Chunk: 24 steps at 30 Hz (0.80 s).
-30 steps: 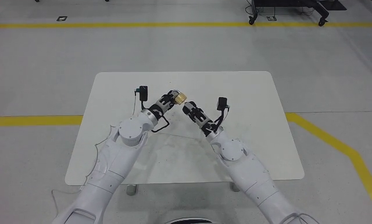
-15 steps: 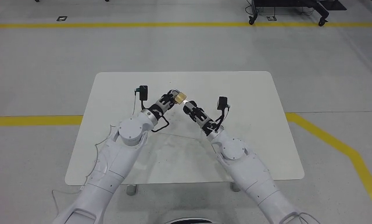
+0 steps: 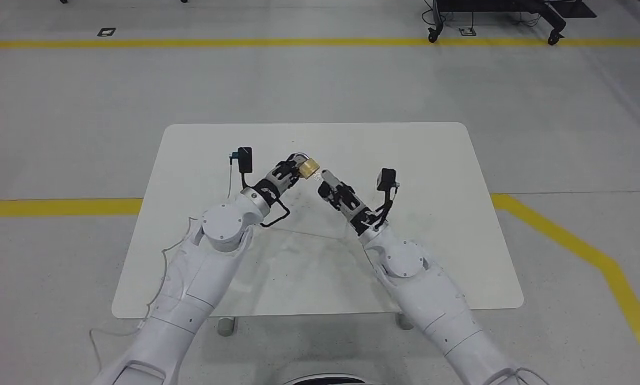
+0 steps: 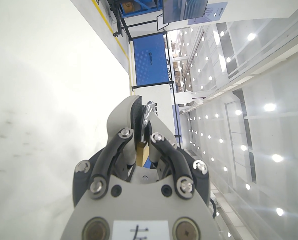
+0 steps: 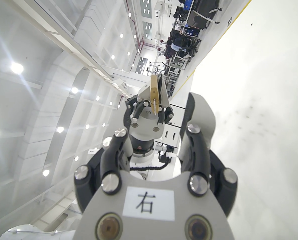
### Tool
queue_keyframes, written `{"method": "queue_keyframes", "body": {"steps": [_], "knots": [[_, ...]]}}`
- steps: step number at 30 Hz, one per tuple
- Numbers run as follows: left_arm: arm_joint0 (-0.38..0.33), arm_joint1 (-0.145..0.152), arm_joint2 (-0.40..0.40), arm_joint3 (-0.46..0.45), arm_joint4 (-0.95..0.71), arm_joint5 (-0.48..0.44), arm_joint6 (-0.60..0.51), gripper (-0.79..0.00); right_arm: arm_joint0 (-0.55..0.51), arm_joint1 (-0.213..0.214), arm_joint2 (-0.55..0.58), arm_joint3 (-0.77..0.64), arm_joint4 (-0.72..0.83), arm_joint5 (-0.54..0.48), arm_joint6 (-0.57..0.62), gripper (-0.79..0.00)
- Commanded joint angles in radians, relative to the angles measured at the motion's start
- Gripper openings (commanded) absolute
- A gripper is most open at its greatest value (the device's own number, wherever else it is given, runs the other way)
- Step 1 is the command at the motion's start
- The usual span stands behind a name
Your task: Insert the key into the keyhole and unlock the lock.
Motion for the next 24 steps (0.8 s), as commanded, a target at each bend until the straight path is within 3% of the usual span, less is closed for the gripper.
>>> {"method": "queue_keyframes", "body": {"steps": [1,4,7,8,9,11,13,19,24], "knots": [[0.000,0.000,0.000,0.000,0.000,0.000,0.000,-0.785,0.000,0.000,0.000,0.000,0.000,0.000,0.000,0.000],[0.004,0.000,0.000,-0.003,0.001,0.000,0.004,-0.785,-0.001,0.000,-0.001,-0.002,0.001,0.001,0.002,0.000],[0.015,0.000,-0.005,-0.019,0.007,0.000,0.015,-0.785,-0.012,-0.001,-0.001,-0.018,0.120,-0.003,0.103,-0.003],[0.017,0.001,-0.006,-0.022,0.009,-0.001,0.015,-0.785,-0.010,0.001,0.009,-0.011,0.166,-0.007,0.142,-0.256],[0.019,0.001,-0.007,-0.024,0.010,-0.001,0.015,-0.785,-0.006,0.002,0.018,-0.002,0.199,-0.010,0.174,-0.431],[0.021,0.001,-0.010,-0.027,0.011,-0.006,0.016,-0.785,0.000,0.005,0.028,0.012,0.247,-0.008,0.231,-0.511],[0.024,0.000,-0.012,-0.029,0.014,-0.016,0.015,-0.785,0.008,0.006,0.035,0.027,0.272,0.000,0.263,-0.545],[0.027,0.001,-0.015,-0.029,0.023,-0.048,-0.003,-0.785,0.032,0.003,0.026,0.055,0.314,0.039,0.314,-0.536],[0.026,0.000,-0.017,-0.026,0.027,-0.050,-0.010,-0.785,0.045,0.000,0.020,0.072,0.344,0.041,0.346,-0.591]]}}
